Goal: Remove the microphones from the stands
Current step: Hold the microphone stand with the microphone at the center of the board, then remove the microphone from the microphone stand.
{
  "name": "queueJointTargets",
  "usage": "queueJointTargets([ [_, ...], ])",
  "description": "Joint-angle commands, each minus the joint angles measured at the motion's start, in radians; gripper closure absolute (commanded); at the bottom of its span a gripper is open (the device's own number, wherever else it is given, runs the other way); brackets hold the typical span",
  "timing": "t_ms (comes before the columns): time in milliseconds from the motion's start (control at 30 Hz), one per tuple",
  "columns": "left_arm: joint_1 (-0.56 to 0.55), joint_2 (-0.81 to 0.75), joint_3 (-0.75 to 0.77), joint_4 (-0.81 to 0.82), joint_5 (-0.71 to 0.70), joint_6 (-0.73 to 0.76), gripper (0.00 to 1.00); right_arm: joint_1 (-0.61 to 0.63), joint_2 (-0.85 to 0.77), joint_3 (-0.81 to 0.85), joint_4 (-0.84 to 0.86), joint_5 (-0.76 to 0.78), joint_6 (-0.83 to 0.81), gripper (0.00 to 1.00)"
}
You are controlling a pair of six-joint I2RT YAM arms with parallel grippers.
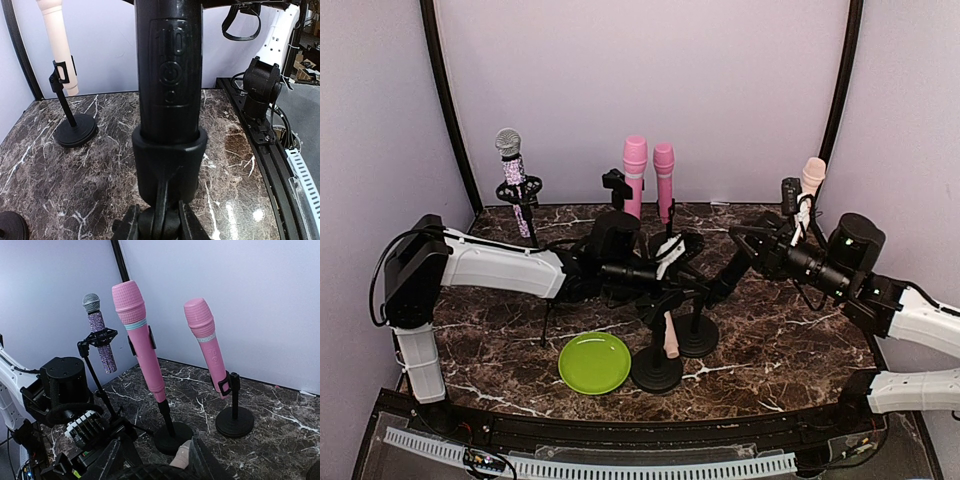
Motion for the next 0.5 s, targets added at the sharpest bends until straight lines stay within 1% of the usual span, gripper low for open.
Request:
queueJointTargets([
  [0, -0.018, 0.004, 0.013, 0.01, 0.001, 0.025, 1.0, -0.004, -0.014, 0.068, -0.062, 0.177, 0.086, 0.84],
  [233, -0.027, 0.019, 0.018, 0.003, -0.013, 0.03, 1.0, -0.004, -0.015, 0.122, -0.17, 0.311, 0.128, 0.84],
  [467, -0.028, 0.021, 0.012, 0.002, -0.015, 0.027, 1.0, -0.004, -0.015, 0.147, -0.202, 0.37, 0.134, 0.84],
])
